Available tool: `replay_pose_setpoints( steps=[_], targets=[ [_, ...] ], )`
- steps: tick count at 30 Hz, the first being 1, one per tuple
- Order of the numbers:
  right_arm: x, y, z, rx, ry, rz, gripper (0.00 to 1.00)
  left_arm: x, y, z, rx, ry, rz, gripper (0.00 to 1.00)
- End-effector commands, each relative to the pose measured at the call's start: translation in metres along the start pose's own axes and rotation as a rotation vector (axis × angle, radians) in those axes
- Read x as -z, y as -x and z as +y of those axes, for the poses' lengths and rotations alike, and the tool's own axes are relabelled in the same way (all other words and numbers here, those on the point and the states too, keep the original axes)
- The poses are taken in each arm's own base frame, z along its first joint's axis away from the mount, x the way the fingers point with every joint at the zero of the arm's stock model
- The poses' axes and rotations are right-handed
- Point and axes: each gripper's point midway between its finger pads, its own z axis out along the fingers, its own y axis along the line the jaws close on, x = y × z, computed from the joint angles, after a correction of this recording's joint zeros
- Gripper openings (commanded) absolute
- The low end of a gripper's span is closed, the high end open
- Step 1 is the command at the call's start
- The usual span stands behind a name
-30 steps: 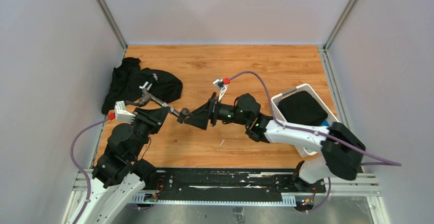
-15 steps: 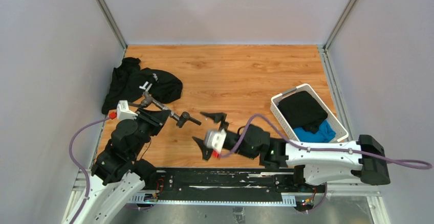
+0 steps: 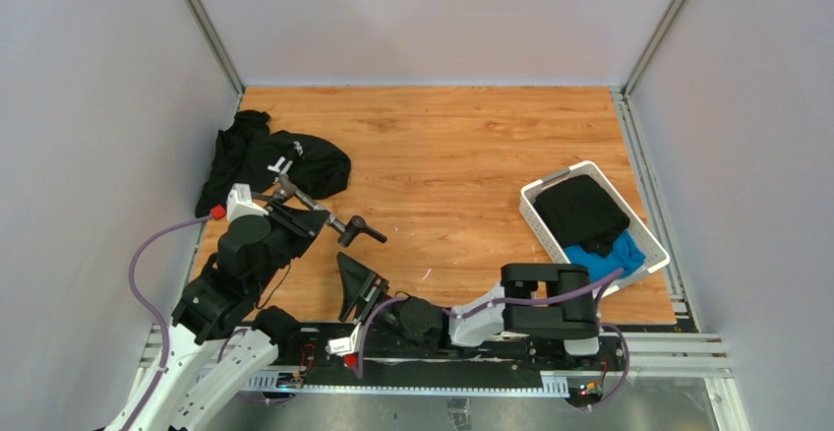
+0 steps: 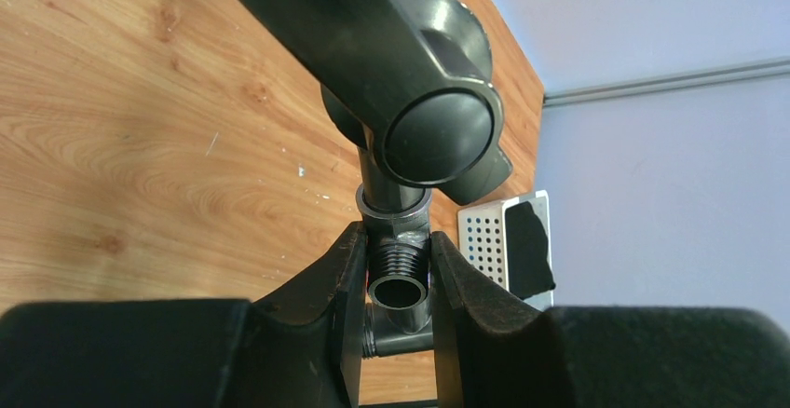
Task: Install the water faucets
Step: Screw the water faucet onto the adaptor.
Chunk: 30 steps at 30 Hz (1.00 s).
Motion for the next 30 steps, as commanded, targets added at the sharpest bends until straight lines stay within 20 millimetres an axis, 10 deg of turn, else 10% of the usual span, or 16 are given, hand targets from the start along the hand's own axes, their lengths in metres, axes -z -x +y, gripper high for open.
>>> replay_pose_setpoints(
  steps=[1,12,22,30],
  targets=[
    [-0.001,-0.03,-0.052,0.069,-0.2,0.158,0.94,0.013,0.02,-0.032,0.019,-0.105,-0.054,0.0],
    [-0.017,-0.053,-0.034,0.07,-0.174,0.222,0.86,0.016,0.021,-0.034,0.012,-0.13,-0.06,0.0],
    [-0.024,-0.061,-0.033,0.011,-0.19,0.249,0.45,0.015,0.021,-0.036,0.009,-0.142,-0.062,0.0],
    [-0.01,-0.053,-0.05,-0.438,-0.182,0.174,0.29,0.014,0.021,-0.038,0.009,-0.152,-0.063,0.0]
  ],
)
